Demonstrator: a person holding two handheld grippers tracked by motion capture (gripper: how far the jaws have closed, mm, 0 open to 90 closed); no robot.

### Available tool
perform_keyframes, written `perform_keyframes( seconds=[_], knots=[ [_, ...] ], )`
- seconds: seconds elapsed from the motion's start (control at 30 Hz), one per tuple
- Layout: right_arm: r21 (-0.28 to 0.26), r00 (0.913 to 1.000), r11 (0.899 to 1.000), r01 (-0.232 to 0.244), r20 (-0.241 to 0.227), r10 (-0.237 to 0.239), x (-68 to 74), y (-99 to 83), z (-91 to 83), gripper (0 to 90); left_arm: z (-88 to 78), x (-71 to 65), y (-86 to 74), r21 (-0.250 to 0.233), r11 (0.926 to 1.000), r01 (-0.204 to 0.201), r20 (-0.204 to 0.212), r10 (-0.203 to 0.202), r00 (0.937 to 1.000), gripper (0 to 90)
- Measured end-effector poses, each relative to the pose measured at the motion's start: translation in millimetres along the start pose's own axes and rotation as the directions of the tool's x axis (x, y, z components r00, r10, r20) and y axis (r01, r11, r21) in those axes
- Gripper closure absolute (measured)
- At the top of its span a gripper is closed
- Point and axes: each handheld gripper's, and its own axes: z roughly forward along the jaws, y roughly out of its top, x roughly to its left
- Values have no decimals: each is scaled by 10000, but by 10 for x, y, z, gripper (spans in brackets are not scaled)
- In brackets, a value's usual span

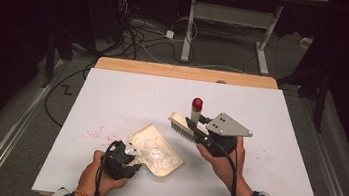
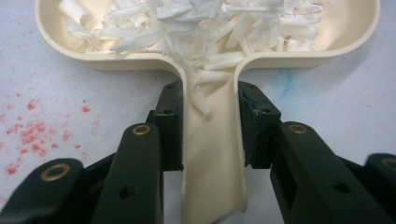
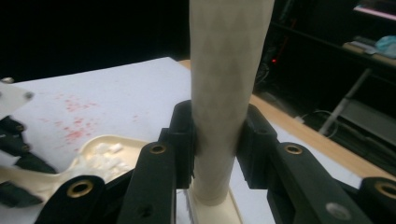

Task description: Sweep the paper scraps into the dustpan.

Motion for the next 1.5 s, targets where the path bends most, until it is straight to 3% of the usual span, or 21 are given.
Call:
perform_keyframes(
  seconds=[0.03,0.17,0.2,0.23,0.27,0.3,0.37,0.43,0.6,0.83,0.97,1.0,1.13,1.17,1.23,1.43,1.5],
  knots=[
    [72,9995,9999,125,284,-127,-27,0,79,710,0,0,3,-6,10000,17,-13,-17,10000,630],
    [506,9968,9974,507,588,-537,-33,-53,265,710,4,5,11,-11,10000,51,-34,-51,10000,630],
    [1107,9904,9864,1218,524,-1282,6,-84,400,710,9,7,13,-42,9999,130,-17,-130,9999,630],
    [1312,9845,9787,1578,562,-1663,38,-103,448,710,7,8,12,-49,9999,137,-4,-137,9999,630],
    [1312,9845,9787,1578,562,-1663,38,-103,448,710,7,8,12,-49,9999,137,-4,-137,9999,630],
    [1360,9765,9711,1960,633,-2059,84,-127,480,710,5,9,12,-50,9999,122,3,-122,9999,630],
    [1398,9782,9712,1928,507,-2015,94,-134,492,710,6,12,13,-53,9999,132,14,-132,9999,630],
    [1363,9880,9786,1541,-118,-1539,121,-142,490,710,9,16,15,-41,9999,116,6,-116,9999,630],
    [887,9910,9915,953,-1020,-862,170,-68,333,710,15,44,39,-67,9998,181,-38,-181,9998,630],
    [89,9942,9981,603,-899,-592,92,114,76,710,39,98,77,-8,9998,186,-52,-186,9998,630],
    [48,9964,9985,549,-642,-545,38,118,53,710,42,98,81,-8,9998,211,-70,-211,9998,630],
    [177,9967,9994,288,-765,-274,2,88,75,710,44,97,85,4,9998,195,-86,-195,9998,630],
    [386,9922,9991,-157,-1231,204,-5,26,113,710,59,107,88,44,9998,215,-53,-214,9998,630],
    [447,9858,9982,-390,-1613,458,14,-7,112,710,61,110,88,42,9998,184,-70,-184,9998,630],
    [612,9787,9963,-605,-1925,712,39,-37,97,710,62,104,88,60,9998,175,-81,-175,9998,630],
    [1011,9848,9948,97,-1738,81,126,-140,13,710,58,98,81,39,9998,171,-111,-171,9998,630],
    [1036,9855,9946,64,-1694,113,111,-177,-42,710,60,94,82,58,9998,166,-142,-166,9998,630]
  ],
)
